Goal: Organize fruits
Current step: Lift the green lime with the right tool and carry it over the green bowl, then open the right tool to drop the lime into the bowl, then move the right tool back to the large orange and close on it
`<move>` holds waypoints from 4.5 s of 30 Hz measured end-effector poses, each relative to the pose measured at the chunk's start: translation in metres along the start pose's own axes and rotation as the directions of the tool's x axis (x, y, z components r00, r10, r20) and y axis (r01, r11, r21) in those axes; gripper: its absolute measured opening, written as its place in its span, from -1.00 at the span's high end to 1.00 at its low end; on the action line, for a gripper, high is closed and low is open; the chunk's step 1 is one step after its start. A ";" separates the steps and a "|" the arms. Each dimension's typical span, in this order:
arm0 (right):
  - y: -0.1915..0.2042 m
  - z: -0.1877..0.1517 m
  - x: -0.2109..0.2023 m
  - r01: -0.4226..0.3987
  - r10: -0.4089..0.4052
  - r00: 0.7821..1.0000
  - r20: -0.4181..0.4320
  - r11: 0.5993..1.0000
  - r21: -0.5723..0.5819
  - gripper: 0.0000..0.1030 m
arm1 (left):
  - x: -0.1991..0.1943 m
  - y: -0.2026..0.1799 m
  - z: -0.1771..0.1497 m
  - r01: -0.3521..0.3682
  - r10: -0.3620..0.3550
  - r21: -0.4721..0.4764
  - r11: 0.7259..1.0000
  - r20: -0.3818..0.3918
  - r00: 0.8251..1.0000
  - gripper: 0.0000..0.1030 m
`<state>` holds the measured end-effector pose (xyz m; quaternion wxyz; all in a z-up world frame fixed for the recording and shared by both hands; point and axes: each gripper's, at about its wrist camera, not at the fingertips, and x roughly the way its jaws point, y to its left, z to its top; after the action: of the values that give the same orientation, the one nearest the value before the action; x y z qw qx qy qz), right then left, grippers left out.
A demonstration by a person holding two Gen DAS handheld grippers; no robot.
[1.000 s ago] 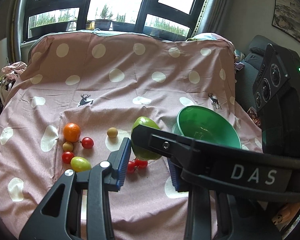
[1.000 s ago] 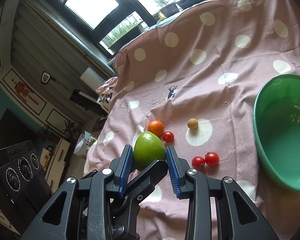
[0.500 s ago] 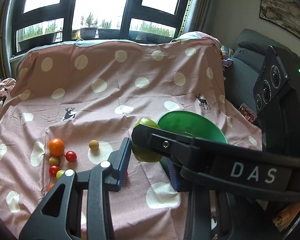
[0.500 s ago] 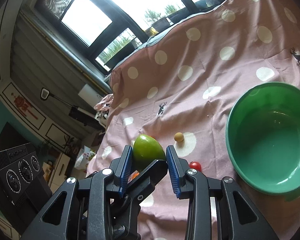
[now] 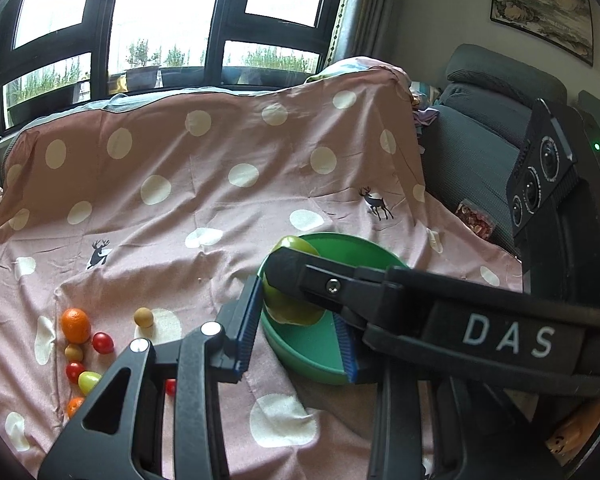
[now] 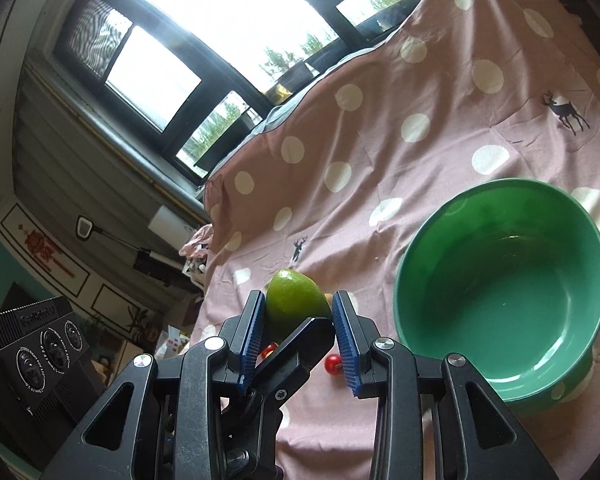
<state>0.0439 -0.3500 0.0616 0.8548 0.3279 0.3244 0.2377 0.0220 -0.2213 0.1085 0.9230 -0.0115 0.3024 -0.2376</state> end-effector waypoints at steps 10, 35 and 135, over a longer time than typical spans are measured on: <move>-0.033 0.013 -0.020 0.028 -0.032 0.998 0.054 0.996 0.081 0.28 | 0.027 -0.028 0.009 0.046 -0.045 0.047 0.998 -0.016 0.999 0.36; -0.105 0.027 -0.035 0.116 -0.131 0.990 0.060 0.969 0.217 0.27 | 0.092 -0.069 0.005 0.148 -0.145 0.021 0.989 -0.115 0.983 0.36; 0.045 -0.073 0.182 -0.046 -0.001 0.907 -0.422 0.994 -0.102 -0.35 | -0.018 0.202 -0.115 -0.361 0.248 -0.396 0.845 -0.308 0.918 -0.32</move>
<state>0.1066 -0.1771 -0.0206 0.7786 0.2254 0.4839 0.3299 0.0314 -0.0200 -0.0091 0.8772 -0.1440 0.4580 -0.0110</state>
